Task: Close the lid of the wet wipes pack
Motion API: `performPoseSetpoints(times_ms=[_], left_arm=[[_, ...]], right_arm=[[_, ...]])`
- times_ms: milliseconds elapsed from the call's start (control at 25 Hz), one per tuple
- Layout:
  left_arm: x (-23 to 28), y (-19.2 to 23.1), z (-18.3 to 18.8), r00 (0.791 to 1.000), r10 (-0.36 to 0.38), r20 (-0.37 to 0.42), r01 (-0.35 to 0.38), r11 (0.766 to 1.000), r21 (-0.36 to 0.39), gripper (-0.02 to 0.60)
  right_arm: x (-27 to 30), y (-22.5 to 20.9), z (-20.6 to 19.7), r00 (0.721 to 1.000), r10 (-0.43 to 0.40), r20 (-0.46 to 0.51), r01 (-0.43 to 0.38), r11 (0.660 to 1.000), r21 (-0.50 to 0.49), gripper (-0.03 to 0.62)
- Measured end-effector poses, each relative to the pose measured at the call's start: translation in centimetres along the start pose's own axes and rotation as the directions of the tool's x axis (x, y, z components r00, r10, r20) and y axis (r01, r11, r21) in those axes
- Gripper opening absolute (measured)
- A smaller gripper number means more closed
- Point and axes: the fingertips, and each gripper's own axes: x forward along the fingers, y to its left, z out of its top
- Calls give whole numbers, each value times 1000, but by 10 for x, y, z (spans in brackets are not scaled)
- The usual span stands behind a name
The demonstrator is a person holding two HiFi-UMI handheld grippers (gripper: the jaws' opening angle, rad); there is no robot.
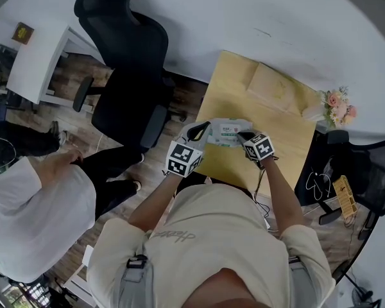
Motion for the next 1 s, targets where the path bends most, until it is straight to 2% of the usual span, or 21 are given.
performPoseSetpoints(times_ms=[440, 680, 1000], left_arm=[[-2, -1, 5, 1000, -15, 17, 15, 1000, 9, 17], [-9, 6, -4, 1000, -1, 3, 1, 1000, -5, 17], [-13, 13, -14, 1000, 8, -15, -8, 1000, -19, 17]], right_arm=[[-3, 18, 24, 1000, 3, 30, -1, 998, -60, 3], [11, 25, 23, 1000, 7, 0, -7, 998, -69, 3], [23, 23, 13, 997, -39, -69, 32, 994, -102, 3]])
